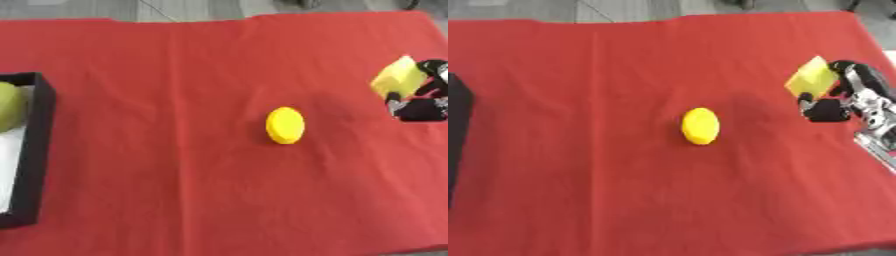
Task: Pick up the objects with one hand, pass them to the other hand, and then place them into the box on the other side of the table.
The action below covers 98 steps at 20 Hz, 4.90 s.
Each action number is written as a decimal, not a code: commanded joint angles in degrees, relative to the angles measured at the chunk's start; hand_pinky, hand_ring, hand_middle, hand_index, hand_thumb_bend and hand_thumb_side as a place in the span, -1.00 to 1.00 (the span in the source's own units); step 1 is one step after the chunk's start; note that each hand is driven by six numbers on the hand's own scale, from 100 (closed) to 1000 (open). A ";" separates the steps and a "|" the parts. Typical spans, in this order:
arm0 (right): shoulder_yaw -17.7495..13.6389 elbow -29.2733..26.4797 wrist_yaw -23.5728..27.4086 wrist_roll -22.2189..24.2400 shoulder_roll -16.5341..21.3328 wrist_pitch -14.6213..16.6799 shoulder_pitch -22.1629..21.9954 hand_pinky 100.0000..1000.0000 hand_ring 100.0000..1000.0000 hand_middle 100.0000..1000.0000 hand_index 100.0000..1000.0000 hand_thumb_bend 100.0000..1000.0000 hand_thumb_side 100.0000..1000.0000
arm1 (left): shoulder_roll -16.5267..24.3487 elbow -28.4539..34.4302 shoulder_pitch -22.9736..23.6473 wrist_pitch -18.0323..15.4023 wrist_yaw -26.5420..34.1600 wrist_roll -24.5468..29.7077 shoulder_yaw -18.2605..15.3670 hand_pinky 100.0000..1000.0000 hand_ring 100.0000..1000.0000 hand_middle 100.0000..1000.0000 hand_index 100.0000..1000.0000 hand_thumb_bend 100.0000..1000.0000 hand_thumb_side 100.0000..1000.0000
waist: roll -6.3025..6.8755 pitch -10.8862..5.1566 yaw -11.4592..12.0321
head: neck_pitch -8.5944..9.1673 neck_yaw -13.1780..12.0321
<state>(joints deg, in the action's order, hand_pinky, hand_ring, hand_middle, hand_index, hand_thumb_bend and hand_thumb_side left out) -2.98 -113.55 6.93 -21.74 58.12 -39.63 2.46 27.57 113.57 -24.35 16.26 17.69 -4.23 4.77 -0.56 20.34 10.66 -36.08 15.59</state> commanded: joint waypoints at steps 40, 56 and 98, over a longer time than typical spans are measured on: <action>28.26 -1.04 -20.07 -1.25 -17.48 18.70 24.71 0.48 0.27 0.11 0.28 -1.00 -0.79 | 18.02 1.02 -15.46 -4.47 1.15 11.62 8.00 0.58 0.40 0.40 0.38 -1.00 0.27 | 1.86 -3.81 1.39 | -1.97 -3.14; 34.28 -1.04 -19.64 -1.76 -19.89 22.89 29.46 0.43 0.24 0.10 0.28 -1.00 -0.71 | 20.01 1.02 -24.49 -0.32 -12.37 30.62 17.07 0.63 0.52 0.52 0.56 -1.00 0.18 | 2.18 -4.08 1.99 | -2.72 -2.80; 41.47 -1.04 -28.75 2.49 -24.51 23.68 34.18 0.37 0.20 0.07 0.24 -1.00 -1.00 | 12.73 1.02 -33.88 1.72 -41.64 30.96 30.71 0.72 0.64 0.55 0.76 -0.26 -0.56 | 2.35 -3.94 2.44 | -3.28 -3.48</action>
<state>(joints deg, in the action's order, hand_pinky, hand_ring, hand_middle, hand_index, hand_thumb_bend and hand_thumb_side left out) 38.71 -113.71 -21.46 -19.48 33.44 -15.99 35.81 39.81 113.93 -57.07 17.90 -23.04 26.85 35.77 1.73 17.75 13.08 -39.25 12.33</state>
